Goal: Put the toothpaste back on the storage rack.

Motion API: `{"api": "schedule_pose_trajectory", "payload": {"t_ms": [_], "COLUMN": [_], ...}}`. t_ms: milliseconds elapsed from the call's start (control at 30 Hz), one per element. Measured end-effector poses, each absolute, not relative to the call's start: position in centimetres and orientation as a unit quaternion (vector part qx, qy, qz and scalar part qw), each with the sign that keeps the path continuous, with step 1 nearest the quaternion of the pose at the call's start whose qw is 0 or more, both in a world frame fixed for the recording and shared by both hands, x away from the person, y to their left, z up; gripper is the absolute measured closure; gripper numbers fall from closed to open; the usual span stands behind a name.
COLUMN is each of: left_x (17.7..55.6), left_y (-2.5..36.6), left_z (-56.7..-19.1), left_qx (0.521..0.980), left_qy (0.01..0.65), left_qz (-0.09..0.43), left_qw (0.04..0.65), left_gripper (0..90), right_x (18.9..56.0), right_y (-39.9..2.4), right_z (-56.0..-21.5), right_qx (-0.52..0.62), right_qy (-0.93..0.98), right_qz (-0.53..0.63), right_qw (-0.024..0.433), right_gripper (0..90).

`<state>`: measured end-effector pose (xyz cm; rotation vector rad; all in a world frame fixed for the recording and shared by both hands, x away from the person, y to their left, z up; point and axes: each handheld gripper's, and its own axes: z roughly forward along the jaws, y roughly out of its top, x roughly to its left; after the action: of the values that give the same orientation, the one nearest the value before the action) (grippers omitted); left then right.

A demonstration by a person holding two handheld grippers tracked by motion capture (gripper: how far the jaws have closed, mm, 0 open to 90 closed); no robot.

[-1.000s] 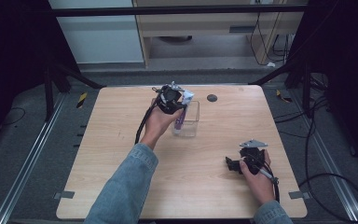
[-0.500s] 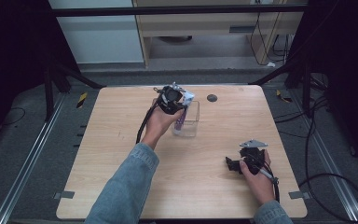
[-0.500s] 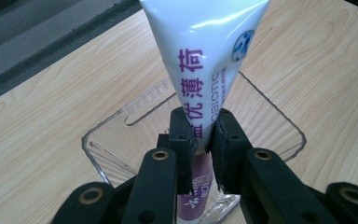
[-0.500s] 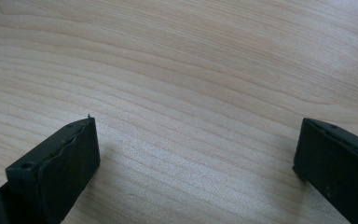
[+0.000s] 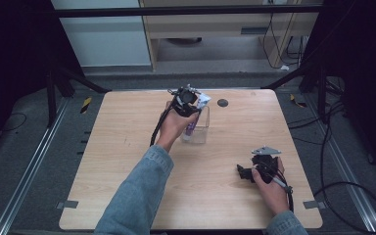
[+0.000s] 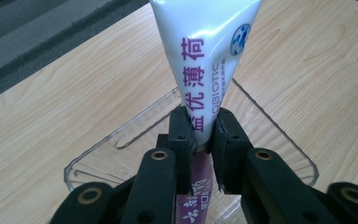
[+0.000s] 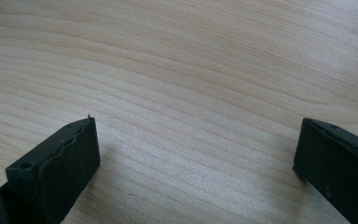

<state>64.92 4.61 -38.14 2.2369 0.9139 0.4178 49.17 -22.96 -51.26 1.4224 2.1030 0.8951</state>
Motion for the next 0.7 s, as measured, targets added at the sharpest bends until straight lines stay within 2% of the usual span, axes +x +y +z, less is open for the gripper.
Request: {"api": "schedule_pose_trajectory", "payload": {"t_ms": [700], "left_x": [65.3], "left_y": [3.6], "left_z": [-38.3], "left_qx": [0.861], "left_qy": [0.349], "left_qz": [0.151], "left_qw": [0.337], "left_gripper": [78.6], "right_x": [49.2], "right_y": [-23.0], "right_z": [-51.3], "right_qx": [0.515], "right_qy": [0.761], "right_qz": [0.325], "right_qw": [0.223], "right_gripper": [0.4]}}
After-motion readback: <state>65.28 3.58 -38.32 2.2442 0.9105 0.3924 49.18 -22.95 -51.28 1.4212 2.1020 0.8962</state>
